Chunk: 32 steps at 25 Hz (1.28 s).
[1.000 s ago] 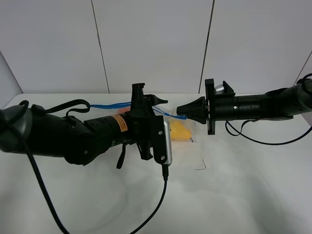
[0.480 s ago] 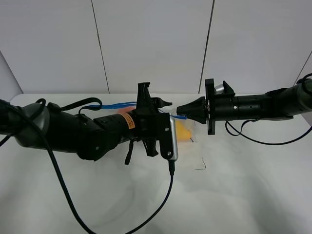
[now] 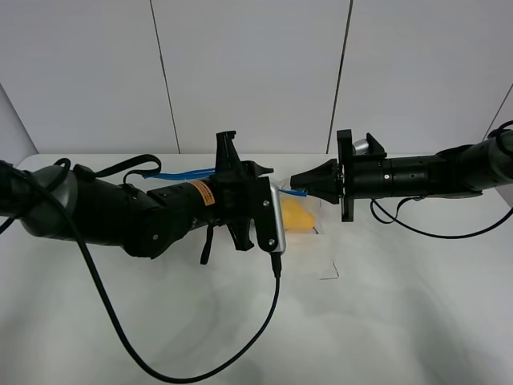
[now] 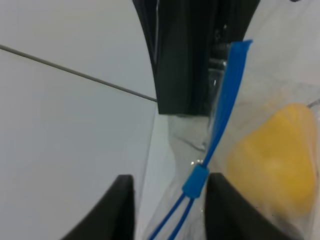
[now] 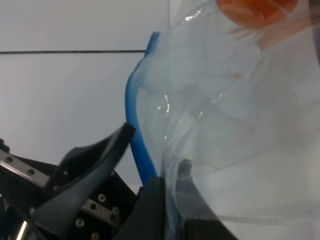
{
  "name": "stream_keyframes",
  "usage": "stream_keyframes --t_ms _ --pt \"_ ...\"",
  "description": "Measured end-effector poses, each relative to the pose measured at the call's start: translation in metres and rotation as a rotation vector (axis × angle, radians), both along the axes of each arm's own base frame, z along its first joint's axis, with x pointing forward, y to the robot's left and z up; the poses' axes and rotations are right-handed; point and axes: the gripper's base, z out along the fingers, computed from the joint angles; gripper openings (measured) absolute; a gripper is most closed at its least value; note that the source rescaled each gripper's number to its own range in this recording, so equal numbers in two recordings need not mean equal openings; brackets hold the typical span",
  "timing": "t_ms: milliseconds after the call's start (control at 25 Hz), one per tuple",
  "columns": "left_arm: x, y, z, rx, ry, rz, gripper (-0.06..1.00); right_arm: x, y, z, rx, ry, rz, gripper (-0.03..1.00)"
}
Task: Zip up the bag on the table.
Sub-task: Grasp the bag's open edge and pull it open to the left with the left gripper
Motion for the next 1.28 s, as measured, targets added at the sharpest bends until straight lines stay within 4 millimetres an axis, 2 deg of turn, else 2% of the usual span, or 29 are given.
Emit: stream_keyframes --t_ms 120,200,560,960,1040,1160,1280 --pt "0.0 0.0 0.0 0.0 0.0 0.0 0.27 0.0 0.0 0.0 0.001 0.0 -0.001 0.0" --pt "0.0 0.0 0.0 0.0 0.0 0.0 0.23 0.0 0.0 0.0 0.002 0.0 -0.003 0.0" --pt "-0.001 -0.001 0.0 0.0 0.001 -0.005 0.2 0.0 0.0 0.0 0.002 0.0 -0.003 0.0" --pt "-0.012 -0.012 0.0 0.001 0.002 -0.045 0.2 0.0 0.0 0.0 0.002 0.001 -0.002 0.0" --pt "-0.012 -0.012 0.0 0.001 0.002 -0.045 0.16 0.0 0.0 0.0 0.002 0.001 -0.002 0.0" --pt "-0.012 -0.012 -0.001 0.005 0.006 -0.045 0.01 0.0 0.0 0.0 0.002 0.001 -0.002 0.0" --pt "-0.012 -0.012 -0.001 0.005 0.006 -0.045 0.0 0.0 0.0 0.0 0.002 0.001 -0.002 0.0"
